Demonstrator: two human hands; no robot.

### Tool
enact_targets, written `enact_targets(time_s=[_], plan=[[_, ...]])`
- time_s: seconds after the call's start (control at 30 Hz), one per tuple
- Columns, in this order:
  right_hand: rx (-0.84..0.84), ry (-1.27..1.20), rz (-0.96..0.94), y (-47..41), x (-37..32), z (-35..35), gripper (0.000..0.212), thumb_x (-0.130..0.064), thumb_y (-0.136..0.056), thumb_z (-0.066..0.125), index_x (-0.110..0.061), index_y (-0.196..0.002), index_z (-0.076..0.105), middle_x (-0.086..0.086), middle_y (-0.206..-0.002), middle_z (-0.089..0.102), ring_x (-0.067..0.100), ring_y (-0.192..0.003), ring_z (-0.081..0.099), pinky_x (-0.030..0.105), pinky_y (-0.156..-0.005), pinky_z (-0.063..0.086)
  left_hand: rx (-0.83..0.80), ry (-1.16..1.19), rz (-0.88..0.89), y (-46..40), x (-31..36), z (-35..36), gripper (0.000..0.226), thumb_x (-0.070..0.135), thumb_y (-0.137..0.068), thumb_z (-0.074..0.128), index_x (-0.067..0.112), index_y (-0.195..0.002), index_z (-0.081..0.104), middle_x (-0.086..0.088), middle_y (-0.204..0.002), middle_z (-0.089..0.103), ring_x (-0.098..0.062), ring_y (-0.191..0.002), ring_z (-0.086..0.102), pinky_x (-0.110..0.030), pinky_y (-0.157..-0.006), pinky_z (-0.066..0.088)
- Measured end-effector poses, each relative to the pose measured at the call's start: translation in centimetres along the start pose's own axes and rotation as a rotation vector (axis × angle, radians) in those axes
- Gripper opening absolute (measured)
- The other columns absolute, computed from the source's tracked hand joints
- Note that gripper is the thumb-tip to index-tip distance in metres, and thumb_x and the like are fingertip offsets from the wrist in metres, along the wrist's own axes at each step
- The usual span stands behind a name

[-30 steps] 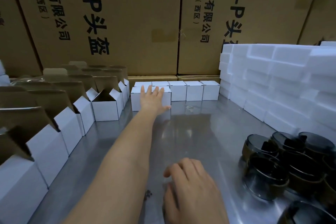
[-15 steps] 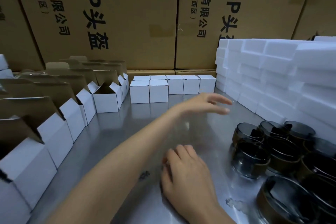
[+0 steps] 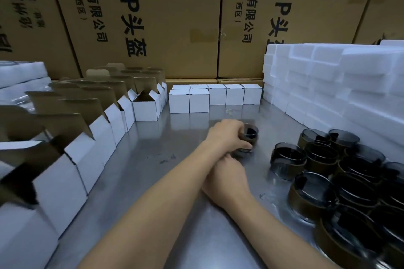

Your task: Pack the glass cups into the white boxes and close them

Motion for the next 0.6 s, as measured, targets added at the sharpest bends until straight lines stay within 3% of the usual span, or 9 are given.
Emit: enact_targets(time_s=[0.07,0.17,0.27,0.33,0.43,0.5,0.6], plan=[[0.057,-0.018,-0.028,0.2,-0.4,0.0,0.027,-0.022,-0.090,0.046,-0.010,-0.104,0.066,0.012,-0.105,0.067,0.031,-0.101,0.057,0.034,-0.069,0.034,0.079,0.079,-0.136,1.6,-2.2,-0.8,0.040,0.040,-0.072,0.080,0.024,-0.064,0.044,0.002,-0.085,0.057,-0.024,-0.091,0.058,-0.029,-0.067,0.040],[0.069,0.052,-0.016,0.4,-0.4,0.1,0.028,-0.028,-0.091,0.043,-0.015,-0.103,0.064,0.005,-0.106,0.065,0.026,-0.103,0.054,0.032,-0.067,0.032,0.192,0.156,-0.287,4.6,-4.8,-2.0,0.035,0.037,-0.071,0.081,0.026,-0.066,0.048,0.003,-0.089,0.061,-0.023,-0.093,0.060,-0.030,-0.071,0.044],[0.117,-0.041,0.137,0.7,0.5,-0.3,0.020,-0.029,-0.090,0.044,-0.020,-0.103,0.057,0.000,-0.106,0.063,0.023,-0.103,0.053,0.034,-0.072,0.040,0.311,0.204,-0.324,8.1,-6.4,-2.1,0.030,0.038,-0.071,0.080,0.028,-0.070,0.052,0.002,-0.097,0.061,-0.021,-0.093,0.059,-0.032,-0.077,0.047],[0.156,-0.182,0.231,1.0,1.1,-0.4,0.022,-0.030,-0.089,0.051,-0.023,-0.109,0.052,-0.004,-0.112,0.060,0.021,-0.107,0.053,0.033,-0.075,0.041,0.418,0.238,-0.312,10.4,-7.1,-2.0,0.029,0.036,-0.071,0.081,0.025,-0.074,0.055,0.004,-0.098,0.059,-0.018,-0.091,0.057,-0.030,-0.074,0.043],[0.091,-0.341,0.266,1.0,1.7,0.1,0.054,-0.036,-0.085,0.063,-0.025,-0.132,0.040,-0.006,-0.135,0.047,0.019,-0.123,0.047,0.035,-0.088,0.042,0.534,0.267,-0.236,12.7,-7.2,-2.0,0.027,0.030,-0.070,0.082,0.024,-0.077,0.056,0.010,-0.101,0.056,-0.010,-0.093,0.054,-0.025,-0.069,0.034],[0.036,-0.421,0.218,0.7,1.7,0.3,0.074,-0.036,-0.081,0.069,-0.028,-0.143,0.029,-0.009,-0.146,0.038,0.016,-0.131,0.041,0.036,-0.097,0.041,0.582,0.278,-0.147,13.5,-6.9,-2.3,0.028,0.027,-0.070,0.082,0.022,-0.079,0.056,0.013,-0.103,0.055,-0.005,-0.093,0.053,-0.026,-0.070,0.037],[0.051,-0.545,0.116,0.5,1.5,0.3,0.085,-0.025,-0.074,0.072,-0.038,-0.143,0.025,-0.016,-0.145,0.040,0.011,-0.127,0.045,0.033,-0.095,0.043,0.577,0.285,-0.012,14.0,-6.0,-2.4,0.039,0.027,-0.069,0.082,0.026,-0.089,0.049,0.014,-0.104,0.056,-0.003,-0.094,0.053,-0.026,-0.076,0.043]])
Point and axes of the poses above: each hand's wrist, its own y-axis away from the middle knuckle, its own z-axis out of the palm, x = y × z, the point moved 3 cm from there along -y, towards the middle knuckle
